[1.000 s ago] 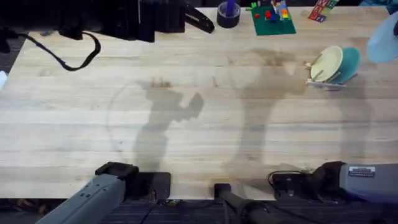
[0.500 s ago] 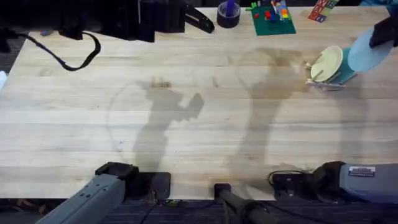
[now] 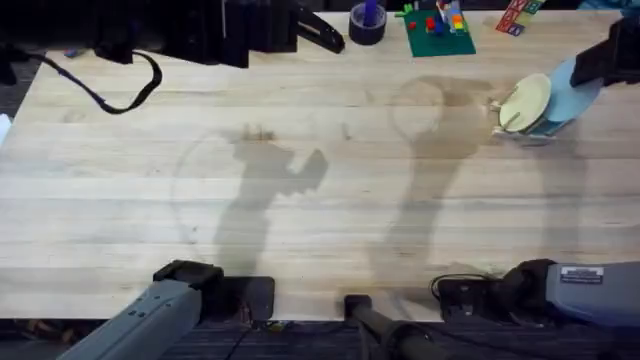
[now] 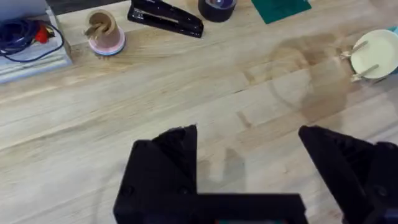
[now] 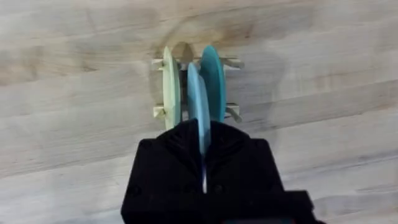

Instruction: Pick up the plates from the table one by one and place each into a slot on the dish rack.

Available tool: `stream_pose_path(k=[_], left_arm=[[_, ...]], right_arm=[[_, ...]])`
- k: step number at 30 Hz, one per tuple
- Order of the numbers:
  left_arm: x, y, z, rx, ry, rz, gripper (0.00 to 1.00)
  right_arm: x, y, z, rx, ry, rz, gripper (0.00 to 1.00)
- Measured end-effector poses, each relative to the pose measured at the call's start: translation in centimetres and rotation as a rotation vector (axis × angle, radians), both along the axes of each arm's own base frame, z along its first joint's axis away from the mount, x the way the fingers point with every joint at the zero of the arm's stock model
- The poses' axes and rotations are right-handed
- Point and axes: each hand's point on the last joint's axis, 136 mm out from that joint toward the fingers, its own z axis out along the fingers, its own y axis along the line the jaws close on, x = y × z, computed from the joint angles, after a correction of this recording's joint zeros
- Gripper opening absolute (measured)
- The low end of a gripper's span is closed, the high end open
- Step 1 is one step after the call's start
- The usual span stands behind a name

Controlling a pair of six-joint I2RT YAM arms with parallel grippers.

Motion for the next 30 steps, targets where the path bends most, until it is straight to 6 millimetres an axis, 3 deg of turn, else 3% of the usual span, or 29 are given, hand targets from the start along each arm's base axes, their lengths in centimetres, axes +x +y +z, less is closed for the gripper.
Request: stream_pose_path(k=[11,30], left_arm=[[0.0,0.0,0.0,0.0,0.0,0.0,0.995],[0.0,0.0,0.0,-0.001,0.0,0.0,0.995]], right_arm=[[1.0,0.0,-3.6,0.046,0.076,-0.008,0.032],[1.5,0.6,-3.8,0.044,0.073,0.009,0.032]])
